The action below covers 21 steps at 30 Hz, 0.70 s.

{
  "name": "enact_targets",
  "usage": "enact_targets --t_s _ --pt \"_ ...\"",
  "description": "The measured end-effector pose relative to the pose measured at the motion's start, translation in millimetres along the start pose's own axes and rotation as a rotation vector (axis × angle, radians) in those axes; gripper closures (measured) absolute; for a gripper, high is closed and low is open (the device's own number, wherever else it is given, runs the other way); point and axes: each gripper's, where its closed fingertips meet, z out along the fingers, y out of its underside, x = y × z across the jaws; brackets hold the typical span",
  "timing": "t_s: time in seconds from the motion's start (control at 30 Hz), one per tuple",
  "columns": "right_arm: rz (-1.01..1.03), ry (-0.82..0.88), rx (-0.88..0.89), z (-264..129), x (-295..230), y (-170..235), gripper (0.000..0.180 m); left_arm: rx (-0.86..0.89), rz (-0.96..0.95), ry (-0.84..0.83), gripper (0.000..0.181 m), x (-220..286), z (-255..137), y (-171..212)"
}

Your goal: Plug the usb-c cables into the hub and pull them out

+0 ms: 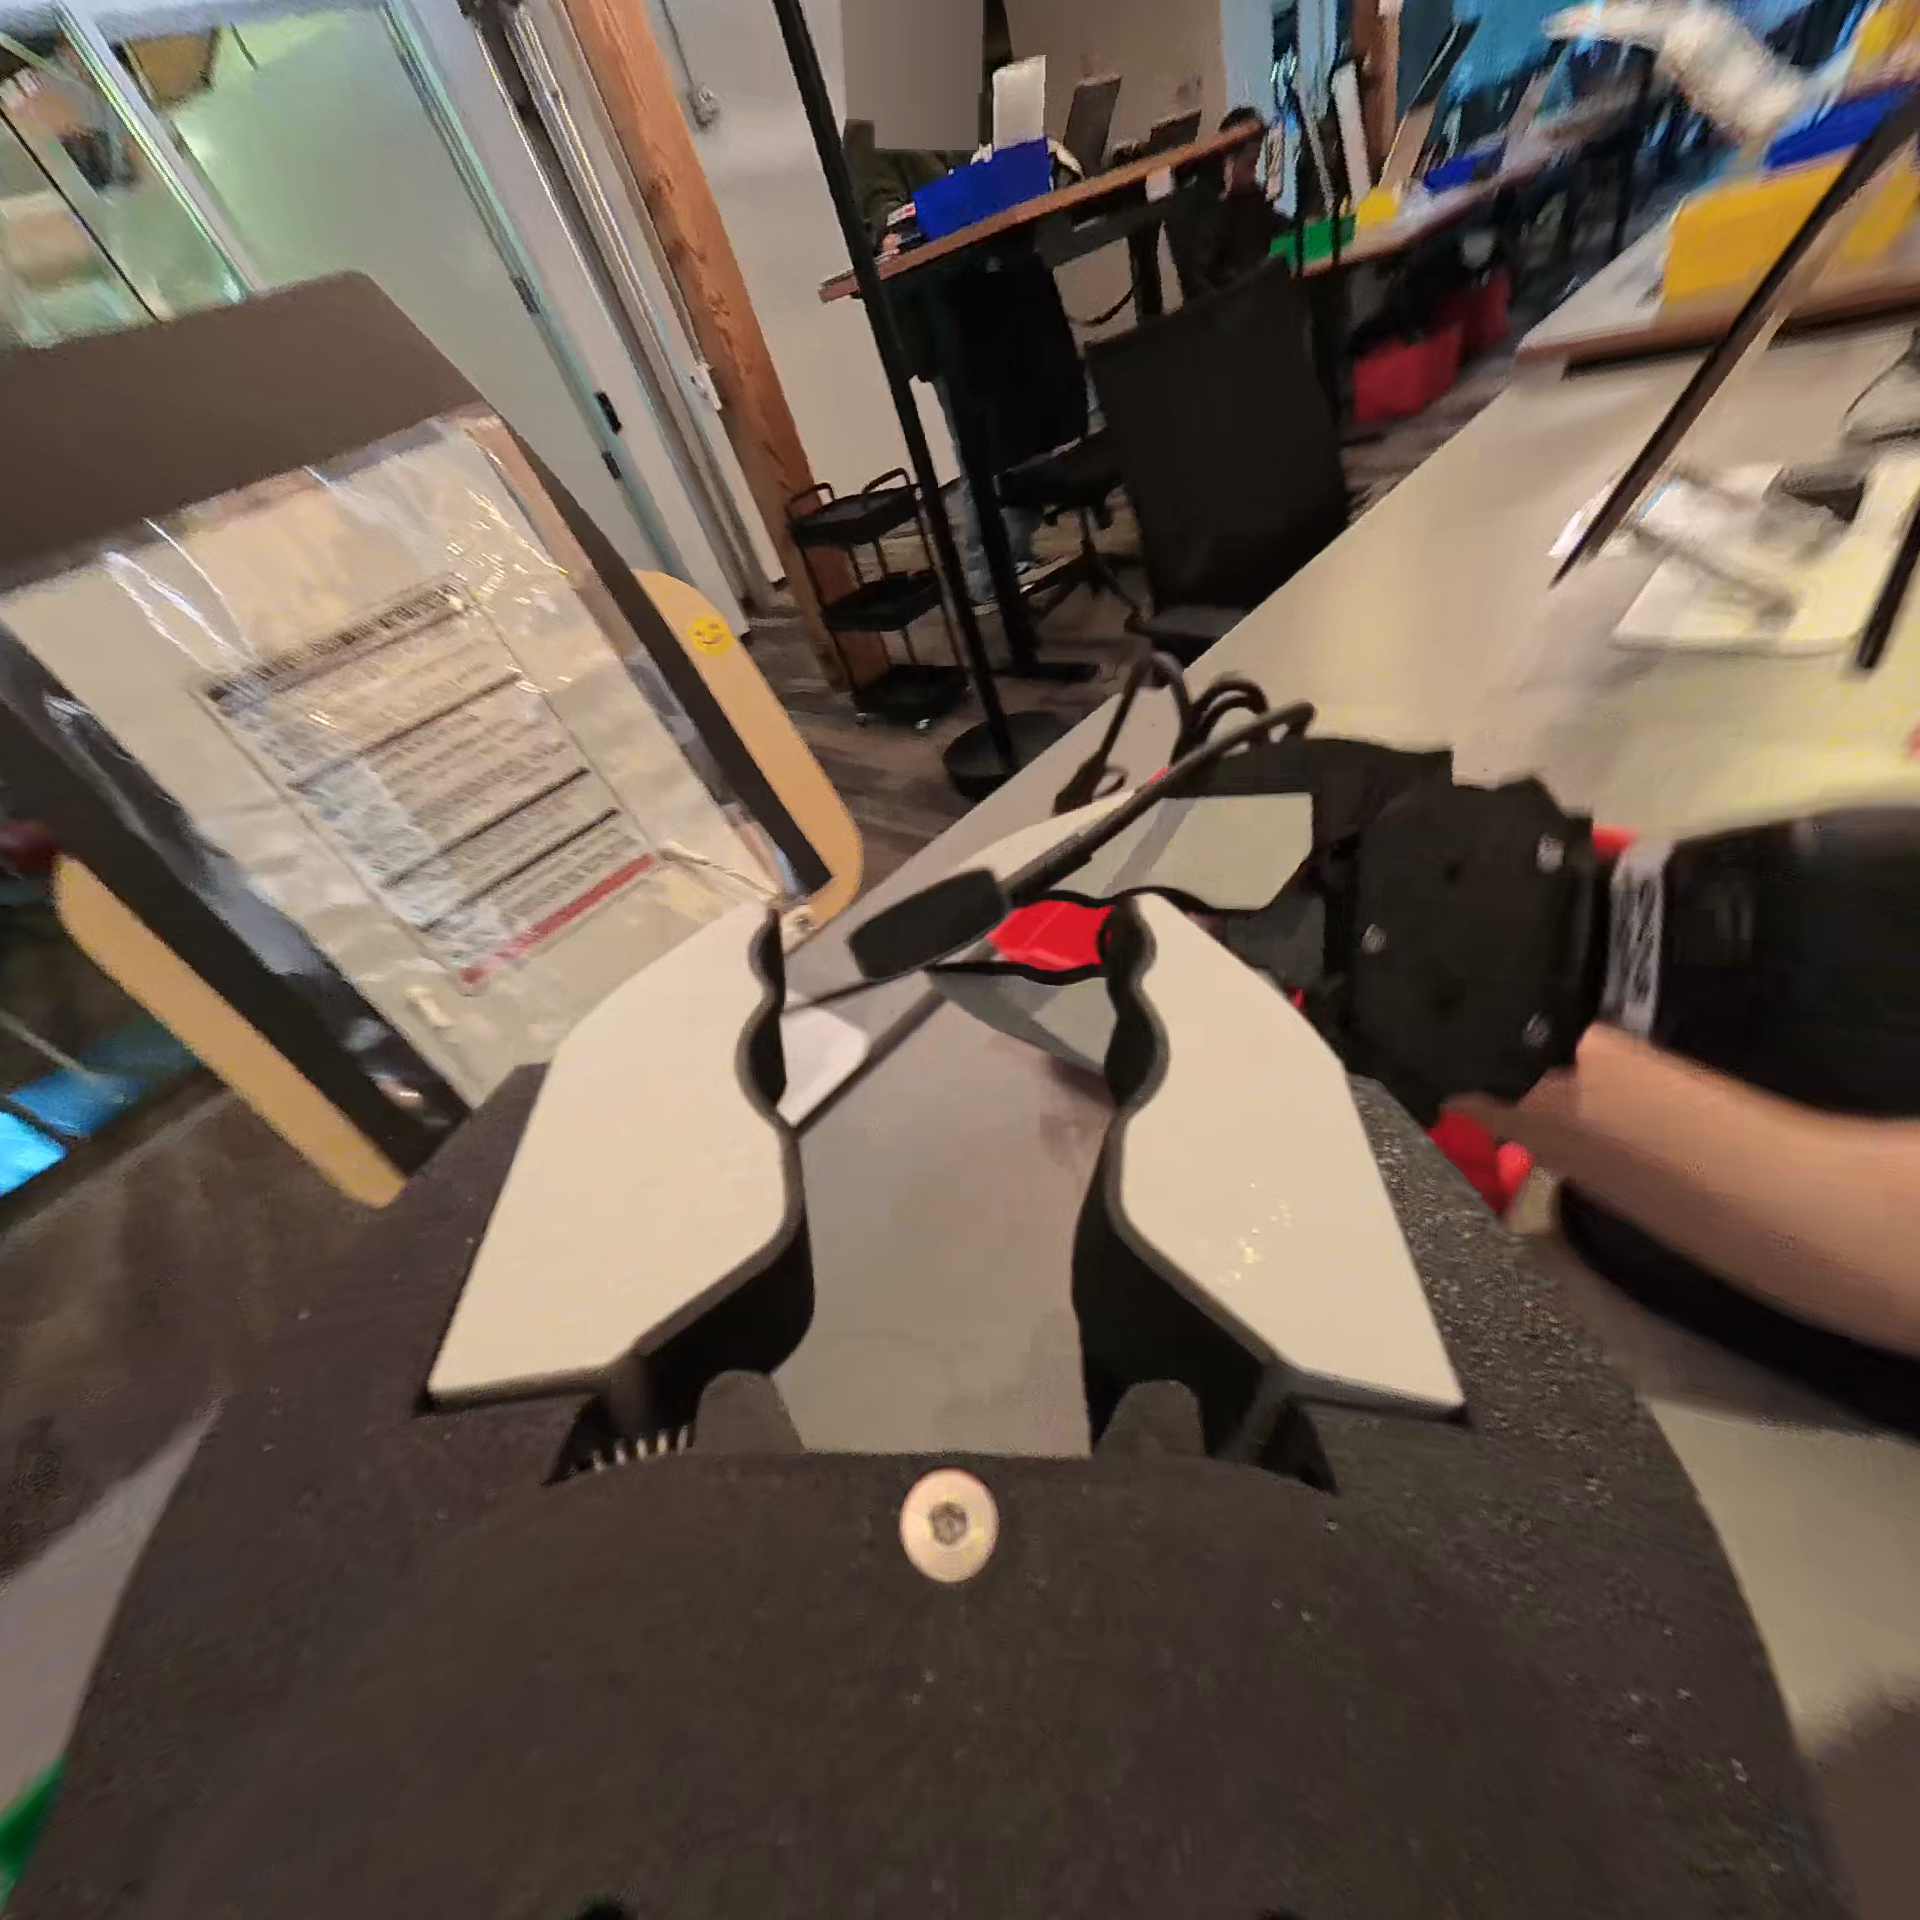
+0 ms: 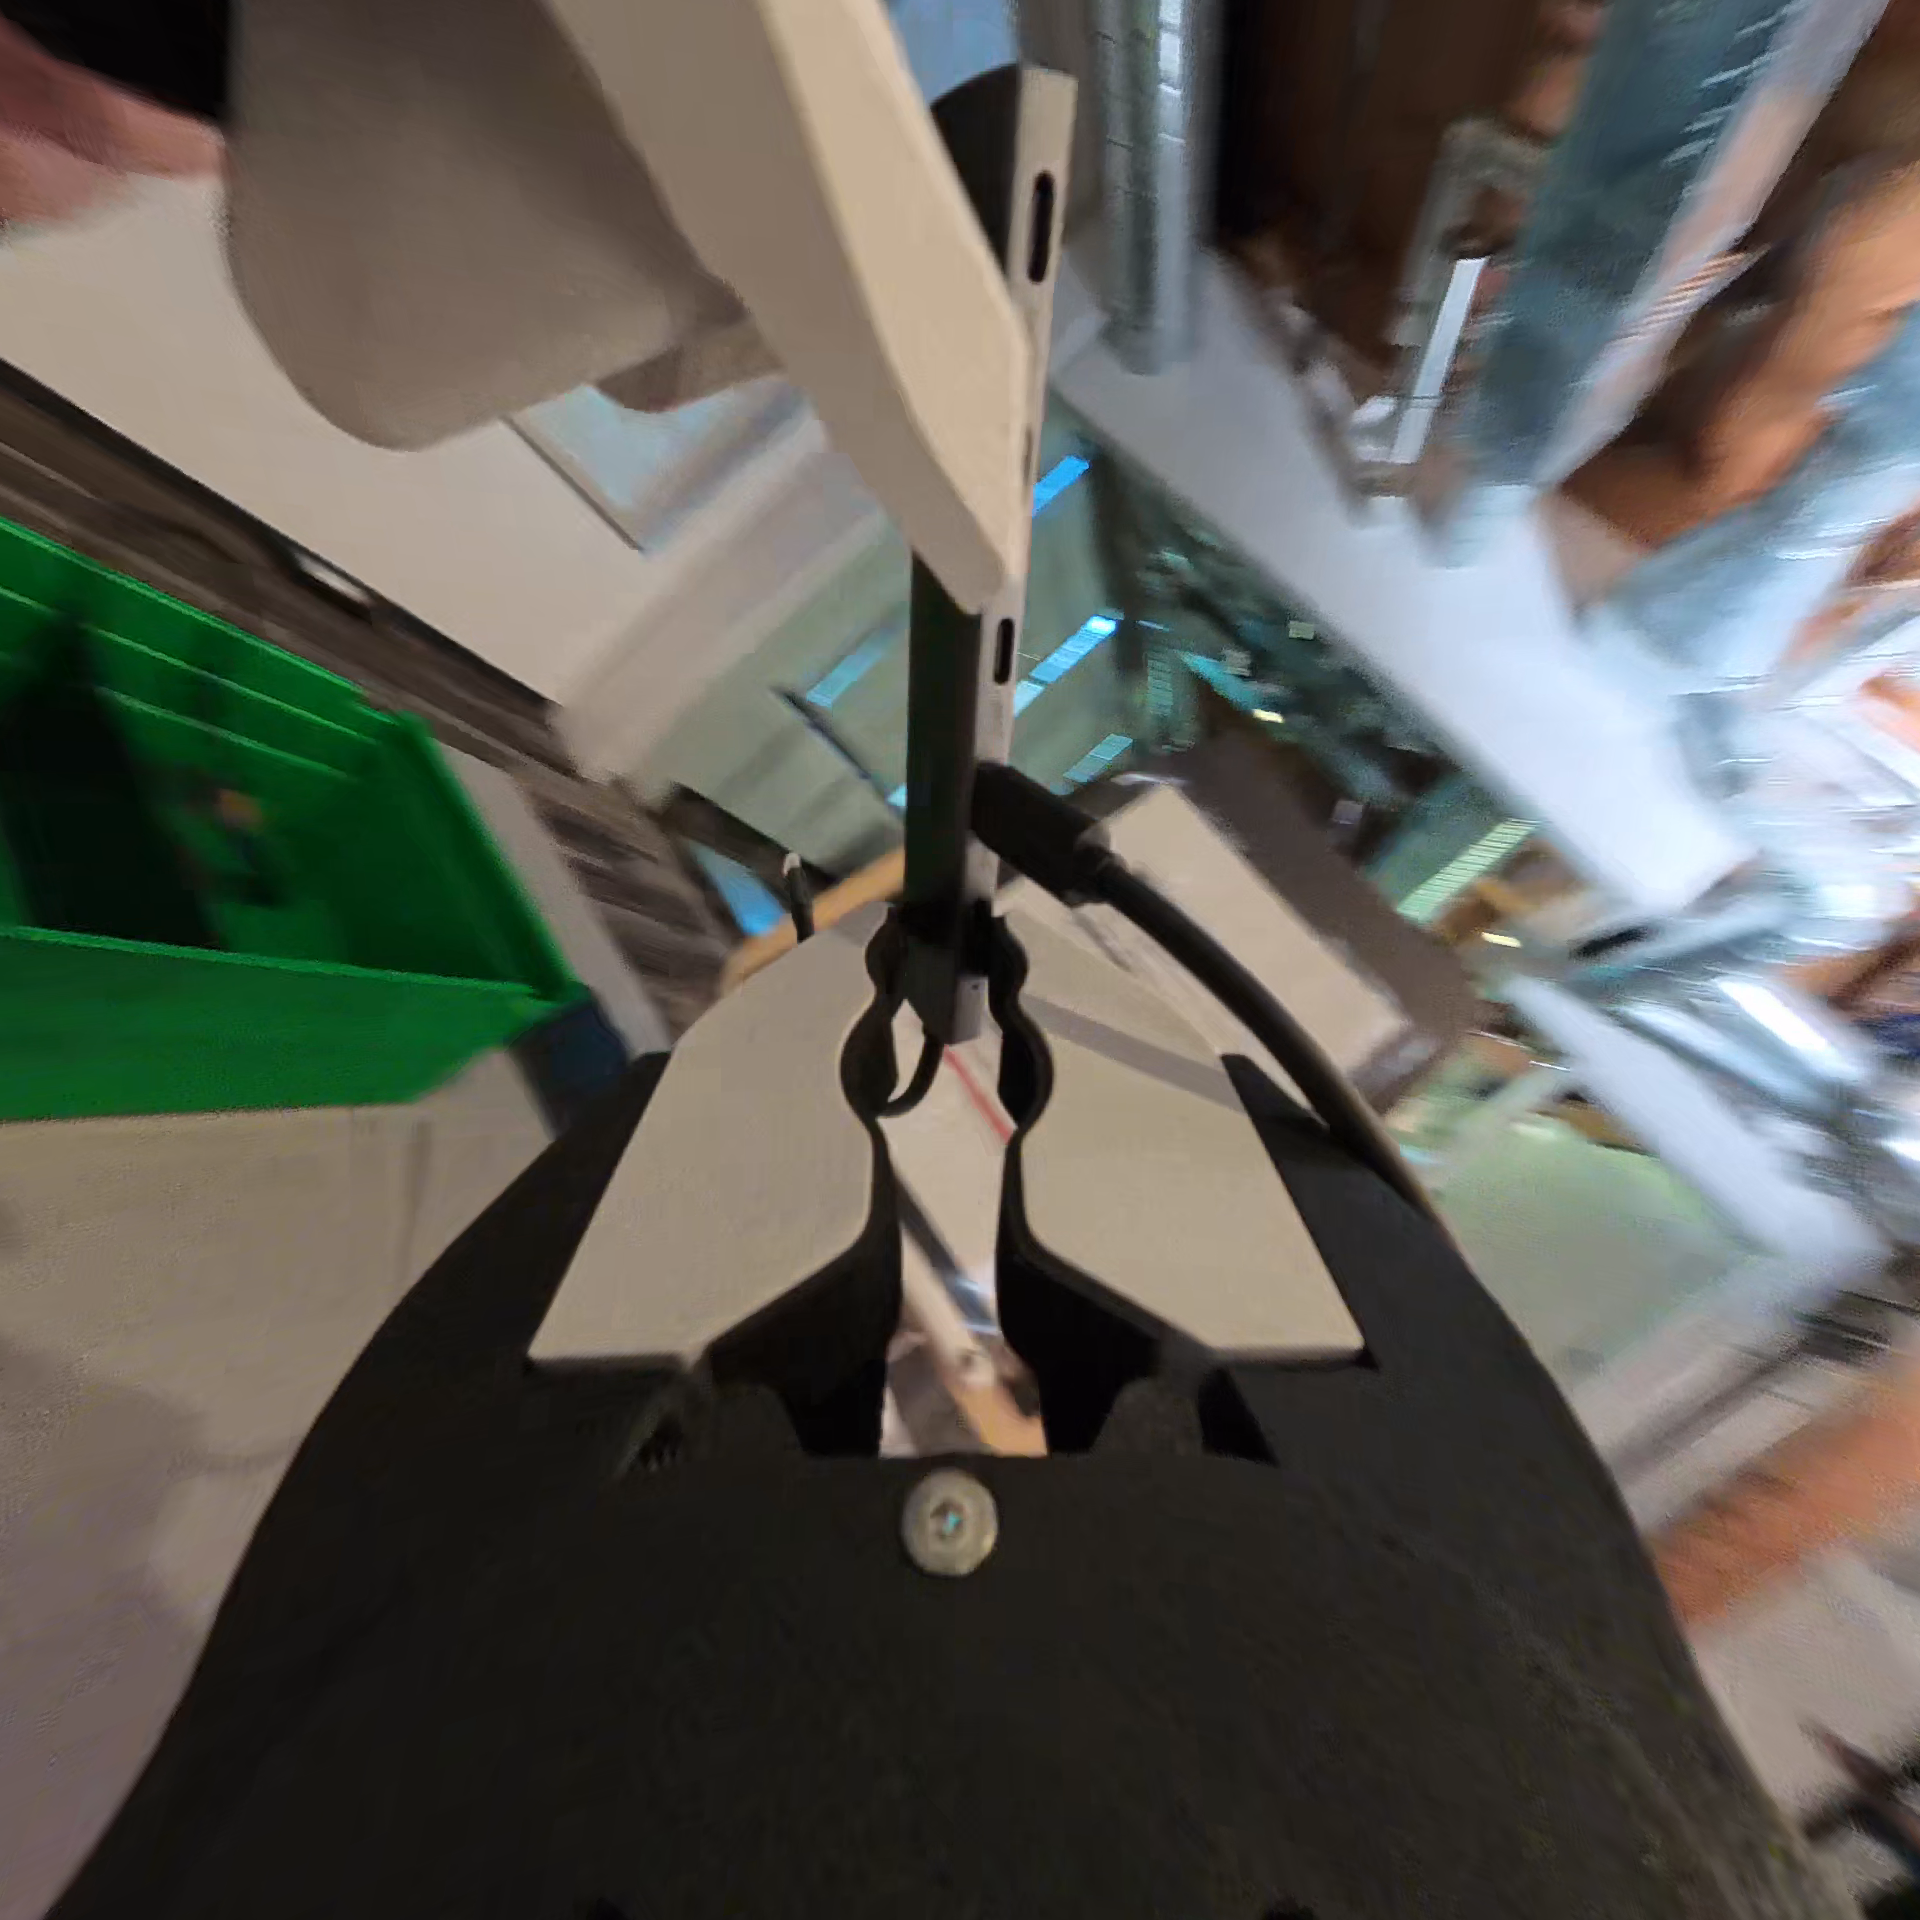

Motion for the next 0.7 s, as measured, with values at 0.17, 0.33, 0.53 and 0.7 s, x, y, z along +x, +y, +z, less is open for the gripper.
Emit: enact_targets --t_s 0.17,0.33,0.53,0.7 --pt "-0.176 0.249 -0.065 -4.3 22.5 2.3 0.164 0.105 -0.275 0.085 0.143 1.5 20.6 -6.7" --pt "-0.247 0.279 -0.049 -3.4 18.5 -0.4 0.164 0.113 -0.244 0.080 0.157 -4.7 19.9 -5.8" --pt "-0.231 0.265 0.003 -7.5 17.3 -6.5 0.163 0.092 -0.232 0.169 0.157 6.9 21.7 -3.4" --pt "-0.274 0.229 -0.013 -10.0 22.0 0.1 0.164 0.030 -0.203 0.218 0.156 11.8 25.7 8.1"
